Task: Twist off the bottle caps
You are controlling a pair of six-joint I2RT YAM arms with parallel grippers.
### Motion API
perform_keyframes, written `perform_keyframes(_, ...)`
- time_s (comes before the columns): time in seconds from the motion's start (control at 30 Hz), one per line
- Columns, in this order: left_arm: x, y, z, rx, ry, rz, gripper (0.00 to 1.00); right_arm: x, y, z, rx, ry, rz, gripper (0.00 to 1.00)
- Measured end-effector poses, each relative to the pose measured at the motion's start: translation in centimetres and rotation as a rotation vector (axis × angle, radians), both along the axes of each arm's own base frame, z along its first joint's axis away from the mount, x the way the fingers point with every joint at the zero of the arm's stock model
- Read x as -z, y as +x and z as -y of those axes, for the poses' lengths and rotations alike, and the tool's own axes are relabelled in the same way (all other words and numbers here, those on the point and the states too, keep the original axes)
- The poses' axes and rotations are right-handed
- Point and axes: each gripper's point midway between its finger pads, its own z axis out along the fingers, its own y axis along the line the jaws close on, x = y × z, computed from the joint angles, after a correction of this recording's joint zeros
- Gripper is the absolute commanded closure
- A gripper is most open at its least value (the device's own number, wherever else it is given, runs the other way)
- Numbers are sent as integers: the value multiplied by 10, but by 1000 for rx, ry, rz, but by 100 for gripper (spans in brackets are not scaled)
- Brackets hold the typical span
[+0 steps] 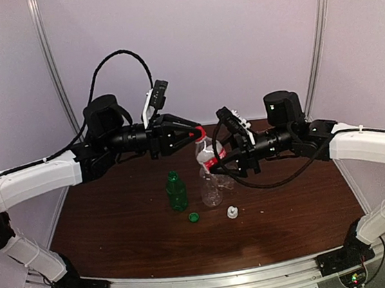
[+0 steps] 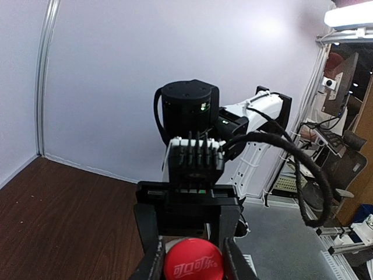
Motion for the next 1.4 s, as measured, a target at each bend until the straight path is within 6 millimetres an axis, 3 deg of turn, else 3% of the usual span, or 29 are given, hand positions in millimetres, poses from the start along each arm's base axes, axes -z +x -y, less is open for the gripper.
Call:
perform_keyframes(0.33,6,42,7,-316,89,-138,100,6,42,7,259,-59,103,62)
perform_keyframes(0.57,15,59,8,-506,116,-225,73,14,59,13,408,-112,168,62)
perform_keyframes(0.73,16,61,9,-518,119,-205,42,16,61,15,428,-121,177,62)
perform_keyframes(0.9,13,56,7,-458,123,-127,30,12,56,16,403,-107,176,60)
perform_keyframes(1.03,10,47,-7,-375,120,-52,25,7,39,12,314,-86,176,59)
perform_keyframes(1.27,-12,1,-20,-111,57,122,23,4,-3,4,78,-42,122,58)
perform_keyframes(1.4,-14,-22,-20,24,34,180,24,2,-20,-2,-45,-19,87,58)
